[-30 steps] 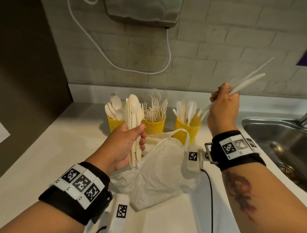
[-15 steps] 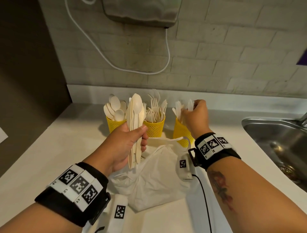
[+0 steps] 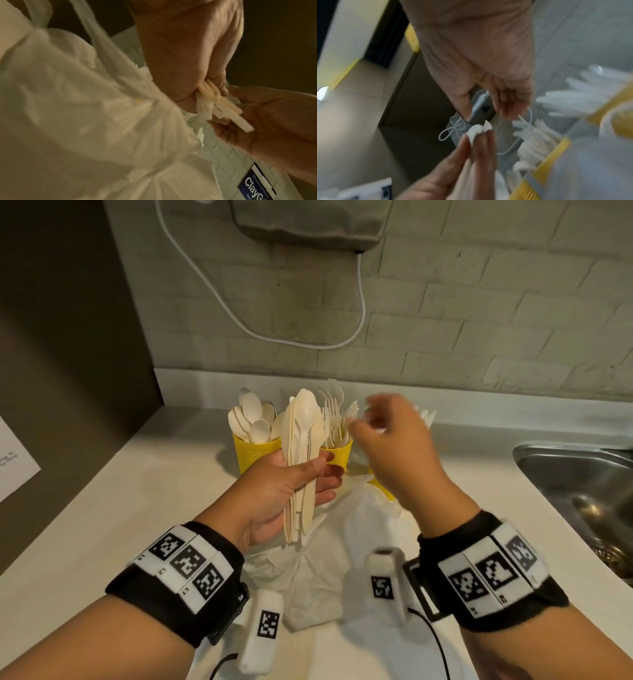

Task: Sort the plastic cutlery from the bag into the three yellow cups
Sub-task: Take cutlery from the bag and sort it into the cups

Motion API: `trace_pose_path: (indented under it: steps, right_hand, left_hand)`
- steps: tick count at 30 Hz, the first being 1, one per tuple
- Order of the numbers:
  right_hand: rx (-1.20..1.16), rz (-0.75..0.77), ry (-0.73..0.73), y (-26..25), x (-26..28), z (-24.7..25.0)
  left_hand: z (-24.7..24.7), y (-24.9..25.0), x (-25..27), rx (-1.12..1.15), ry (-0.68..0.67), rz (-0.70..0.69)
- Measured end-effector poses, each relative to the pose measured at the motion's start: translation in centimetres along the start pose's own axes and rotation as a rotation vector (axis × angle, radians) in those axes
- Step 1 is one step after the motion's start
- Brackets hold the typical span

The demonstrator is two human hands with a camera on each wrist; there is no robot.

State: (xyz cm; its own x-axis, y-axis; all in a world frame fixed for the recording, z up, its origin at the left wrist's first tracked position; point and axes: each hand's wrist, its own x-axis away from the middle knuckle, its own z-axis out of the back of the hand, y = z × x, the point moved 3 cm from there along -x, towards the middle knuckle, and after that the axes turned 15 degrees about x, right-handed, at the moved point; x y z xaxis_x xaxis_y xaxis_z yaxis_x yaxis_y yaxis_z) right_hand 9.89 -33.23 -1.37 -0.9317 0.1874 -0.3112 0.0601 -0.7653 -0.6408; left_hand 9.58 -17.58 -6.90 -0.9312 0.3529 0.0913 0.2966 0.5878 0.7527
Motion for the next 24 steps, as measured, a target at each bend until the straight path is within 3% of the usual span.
trace_pose_path:
  steps: [2, 4, 11, 20, 24]
  right_hand:
    - [-0.186, -0.047, -0.370, -0.7, 1.3, -2.2]
    - [-0.461, -0.122, -0.523, -0.9, 2.0, -3.7]
    - [-0.820, -0.307, -0.466, -0.3, 1.6, -5.0]
    - [-0.790, -0.317, -0.425, -0.5, 1.4, -5.4]
    - [-0.649, -0.300, -0.422, -0.2, 1.1, -5.2]
  left_hand:
    - [-0.3, 0.1, 0.1, -0.003, -0.031, -0.004]
    - [-0.1, 0.2, 0.3, -0.014, -0.027, -0.005]
    - [1.0, 0.2, 0.9, 0.033, 0.024, -0.002]
    - [1.1, 0.2, 0.5, -0.026, 0.113, -0.077]
    - [1.5, 0.2, 0.3, -0.055, 0.154, -0.112]
